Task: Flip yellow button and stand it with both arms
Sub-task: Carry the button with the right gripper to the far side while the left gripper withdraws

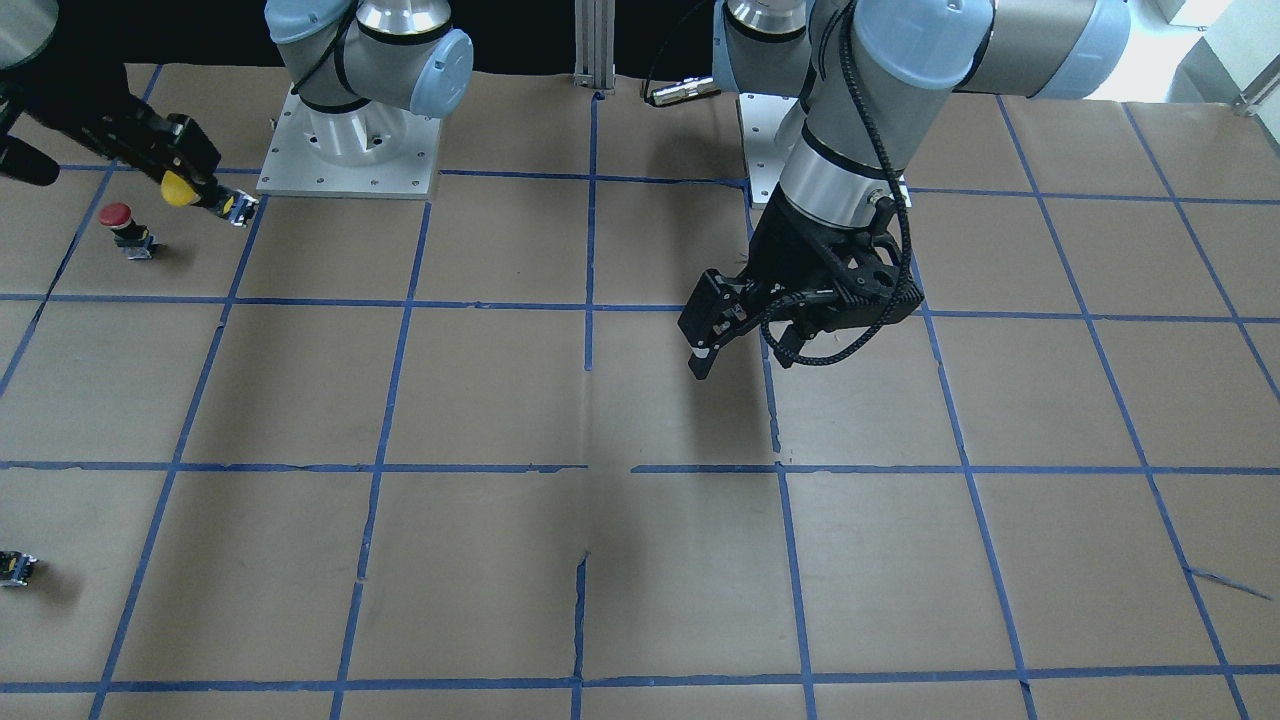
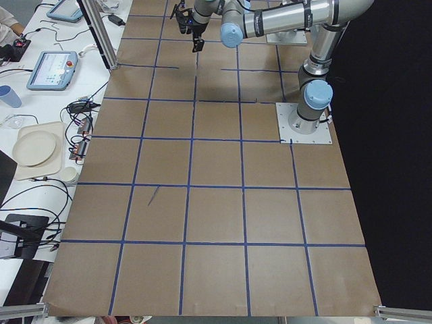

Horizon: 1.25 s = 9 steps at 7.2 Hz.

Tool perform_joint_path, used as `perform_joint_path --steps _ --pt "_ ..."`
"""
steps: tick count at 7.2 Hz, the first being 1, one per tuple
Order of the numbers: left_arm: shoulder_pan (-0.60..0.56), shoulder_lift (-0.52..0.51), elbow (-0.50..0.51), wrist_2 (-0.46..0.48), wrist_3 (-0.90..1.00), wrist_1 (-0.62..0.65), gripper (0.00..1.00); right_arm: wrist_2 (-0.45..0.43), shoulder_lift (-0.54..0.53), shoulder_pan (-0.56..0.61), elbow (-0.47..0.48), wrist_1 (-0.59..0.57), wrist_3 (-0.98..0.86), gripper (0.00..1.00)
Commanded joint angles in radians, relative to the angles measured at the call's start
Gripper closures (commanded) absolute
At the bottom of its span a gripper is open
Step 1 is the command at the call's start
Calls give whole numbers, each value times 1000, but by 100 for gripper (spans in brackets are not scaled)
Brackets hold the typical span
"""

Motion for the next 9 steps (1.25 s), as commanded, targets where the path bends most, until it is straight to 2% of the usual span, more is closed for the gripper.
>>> perform_joint_path --steps 1,2,3,5,6,7,9 --pt "4 5 201 141 229 -405 1 -64 20 -13 88 -232 -173 97" --pt "79 22 239 129 269 -498 0 -70 20 -71 140 -315 -263 97" --pt "153 48 217 109 323 -522 0 -55 20 -153 188 -412 -326 97" --pt "185 139 105 121 362 -511 0 -47 26 -232 286 -573 -467 97" --pt "205 134 80 118 363 -510 0 -35 48 -267 297 -604 -494 96" --pt "207 125 98 118 362 -508 0 -35 89 -286 297 -655 -561 96" --pt "189 96 147 117 365 -511 0 -35 251 -329 294 -849 -652 96"
